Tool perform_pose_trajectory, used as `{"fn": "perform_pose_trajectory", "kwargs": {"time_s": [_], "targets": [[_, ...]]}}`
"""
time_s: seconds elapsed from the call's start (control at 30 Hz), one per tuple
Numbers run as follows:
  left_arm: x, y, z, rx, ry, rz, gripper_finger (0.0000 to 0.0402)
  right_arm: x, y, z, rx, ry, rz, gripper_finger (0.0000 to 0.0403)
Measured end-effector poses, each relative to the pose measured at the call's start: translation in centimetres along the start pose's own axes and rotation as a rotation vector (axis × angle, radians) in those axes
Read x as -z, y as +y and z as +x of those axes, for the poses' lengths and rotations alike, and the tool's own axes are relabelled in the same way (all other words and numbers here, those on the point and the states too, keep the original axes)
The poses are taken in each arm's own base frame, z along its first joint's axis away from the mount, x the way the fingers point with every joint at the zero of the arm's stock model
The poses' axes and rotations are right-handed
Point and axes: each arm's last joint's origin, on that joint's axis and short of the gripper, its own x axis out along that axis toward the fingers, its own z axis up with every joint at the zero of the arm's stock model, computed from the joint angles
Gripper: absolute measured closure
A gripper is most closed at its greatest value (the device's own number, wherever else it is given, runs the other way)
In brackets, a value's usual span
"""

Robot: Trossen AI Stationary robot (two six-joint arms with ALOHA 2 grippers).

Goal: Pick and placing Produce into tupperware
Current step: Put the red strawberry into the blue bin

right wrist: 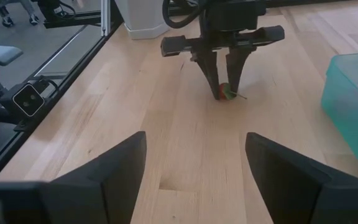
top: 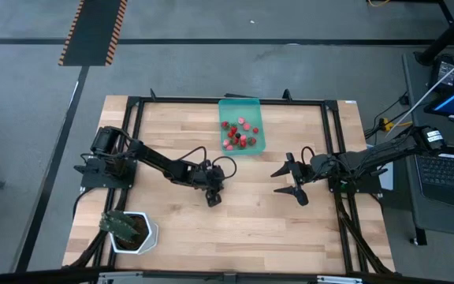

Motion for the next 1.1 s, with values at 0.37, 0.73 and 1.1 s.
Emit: {"fn": "perform_pose_trajectory", "kwargs": {"time_s": [0.37,0.73,1.1], "targets": [[-1.1,-0.5,-2.4,0.085,-0.046,0.074,0.0309,0.1,0.0,0.0,0.001,0.007,-0.001,0.0128],[-2.2,-0.9,-5.4,0.104,-0.118,0.134,0.0309,0.1,0.0,0.0,0.002,0.013,-0.001,0.0128],[-2.3,-1.5,-9.5,0.020,-0.191,0.195,0.0309,0.1,0.0,0.0,0.002,0.013,-0.001,0.0128]]}}
